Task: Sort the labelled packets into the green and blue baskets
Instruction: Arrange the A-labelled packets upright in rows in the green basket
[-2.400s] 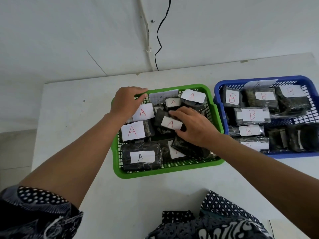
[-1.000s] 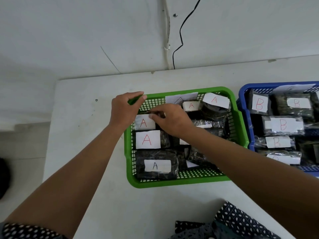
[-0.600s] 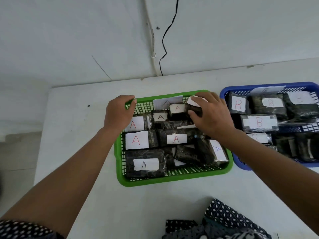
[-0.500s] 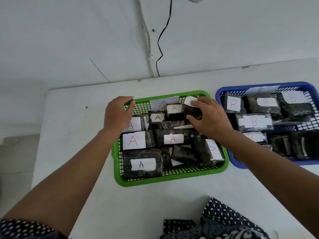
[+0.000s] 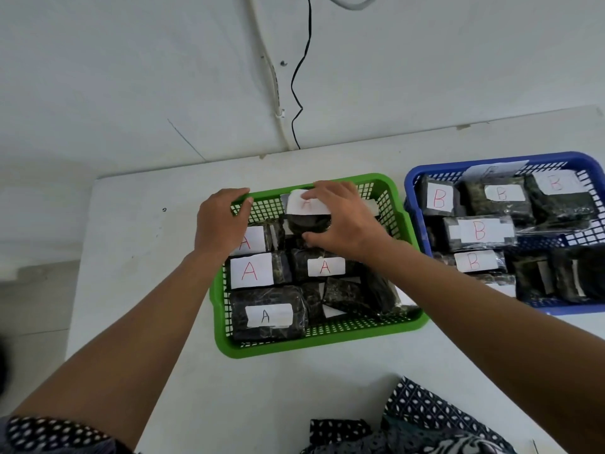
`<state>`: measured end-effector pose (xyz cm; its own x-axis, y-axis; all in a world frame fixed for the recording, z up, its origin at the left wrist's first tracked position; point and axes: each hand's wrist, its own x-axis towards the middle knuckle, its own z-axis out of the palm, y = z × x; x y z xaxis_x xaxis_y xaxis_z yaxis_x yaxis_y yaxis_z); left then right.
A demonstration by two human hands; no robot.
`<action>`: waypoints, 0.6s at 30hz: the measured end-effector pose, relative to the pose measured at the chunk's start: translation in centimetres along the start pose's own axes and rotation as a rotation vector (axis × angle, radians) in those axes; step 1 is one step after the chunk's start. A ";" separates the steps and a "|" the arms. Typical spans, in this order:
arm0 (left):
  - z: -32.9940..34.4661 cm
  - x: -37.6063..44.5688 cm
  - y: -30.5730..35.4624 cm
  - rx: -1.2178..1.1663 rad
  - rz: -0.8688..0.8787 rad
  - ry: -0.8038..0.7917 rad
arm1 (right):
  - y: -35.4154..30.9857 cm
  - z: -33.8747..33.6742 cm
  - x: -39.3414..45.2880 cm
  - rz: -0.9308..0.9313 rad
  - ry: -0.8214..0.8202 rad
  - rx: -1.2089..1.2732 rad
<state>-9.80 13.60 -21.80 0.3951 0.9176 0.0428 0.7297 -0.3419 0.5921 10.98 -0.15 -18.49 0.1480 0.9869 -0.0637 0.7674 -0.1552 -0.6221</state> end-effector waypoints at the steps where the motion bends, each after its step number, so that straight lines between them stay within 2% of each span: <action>1: -0.1 0.0 -0.1 -0.013 0.002 -0.001 | -0.5 0.6 0.6 -0.033 -0.034 -0.011; 10: 0.0 -0.3 -0.2 -0.015 0.022 0.015 | 0.0 2.1 2.1 -0.087 -0.140 0.007; 13: 0.0 -0.4 -0.1 -0.015 0.026 0.013 | 0.2 1.8 1.8 -0.095 -0.081 -0.066; 18: 0.0 -0.4 0.1 0.004 0.022 0.021 | -1.2 2.3 1.7 0.022 0.007 -0.062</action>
<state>-9.94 13.21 -21.74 0.3996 0.9138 0.0730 0.7232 -0.3631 0.5875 8.85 1.78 -19.66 0.1692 0.9830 -0.0710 0.8009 -0.1791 -0.5713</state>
